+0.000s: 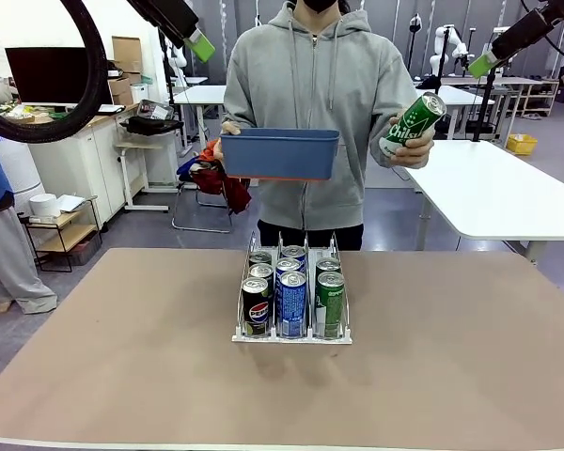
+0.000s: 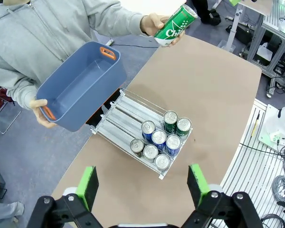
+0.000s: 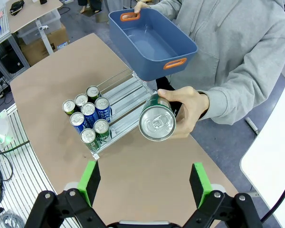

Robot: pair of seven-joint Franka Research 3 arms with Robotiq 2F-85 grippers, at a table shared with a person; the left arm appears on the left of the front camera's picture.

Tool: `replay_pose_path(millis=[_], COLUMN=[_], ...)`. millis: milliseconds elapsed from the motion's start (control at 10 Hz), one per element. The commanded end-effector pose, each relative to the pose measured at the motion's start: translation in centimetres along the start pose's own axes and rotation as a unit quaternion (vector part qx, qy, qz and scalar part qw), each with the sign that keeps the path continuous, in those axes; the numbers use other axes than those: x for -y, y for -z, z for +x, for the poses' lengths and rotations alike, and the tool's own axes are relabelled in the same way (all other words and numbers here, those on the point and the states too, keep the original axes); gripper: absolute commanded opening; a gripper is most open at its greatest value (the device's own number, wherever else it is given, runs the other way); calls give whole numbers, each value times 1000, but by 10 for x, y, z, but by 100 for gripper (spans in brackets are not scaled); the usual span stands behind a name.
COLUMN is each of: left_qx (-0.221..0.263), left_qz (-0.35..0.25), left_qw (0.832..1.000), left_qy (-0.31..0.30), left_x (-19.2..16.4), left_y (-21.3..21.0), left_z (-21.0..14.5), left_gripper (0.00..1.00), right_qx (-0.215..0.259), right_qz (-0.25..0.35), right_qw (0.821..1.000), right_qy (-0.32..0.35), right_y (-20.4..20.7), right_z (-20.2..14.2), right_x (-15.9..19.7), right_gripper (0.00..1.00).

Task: Fill the beverage cans into the dispenser.
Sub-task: Pick up the Sprite handed by the human.

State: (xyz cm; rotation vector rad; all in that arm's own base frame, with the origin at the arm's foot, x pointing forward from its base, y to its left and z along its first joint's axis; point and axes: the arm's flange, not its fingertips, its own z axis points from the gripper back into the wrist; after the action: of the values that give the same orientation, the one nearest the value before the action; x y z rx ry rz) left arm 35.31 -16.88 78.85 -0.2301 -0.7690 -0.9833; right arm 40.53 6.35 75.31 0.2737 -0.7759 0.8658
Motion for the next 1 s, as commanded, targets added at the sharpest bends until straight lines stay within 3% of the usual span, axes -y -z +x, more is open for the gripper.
replay_pose_path(millis=[0, 300, 900], left_qx=[3, 3, 3], left_qz=[-6, -6, -6], left_qw=[1000, 1000, 1000], left_qy=[-2, -2, -2], left_x=[-1, -1, -1], left_y=[0, 0, 0], left_z=[-3, -3, -3], left_gripper=[100, 100, 100], right_qx=[-11, -23, -44], right_qz=[6, -11, 17], right_qw=[1000, 999, 999], right_qy=[-1, -19, -23], right_y=[1, 24, 66], right_z=[1, 2, 5], right_x=[5, 8, 3], right_gripper=[100, 100, 100])
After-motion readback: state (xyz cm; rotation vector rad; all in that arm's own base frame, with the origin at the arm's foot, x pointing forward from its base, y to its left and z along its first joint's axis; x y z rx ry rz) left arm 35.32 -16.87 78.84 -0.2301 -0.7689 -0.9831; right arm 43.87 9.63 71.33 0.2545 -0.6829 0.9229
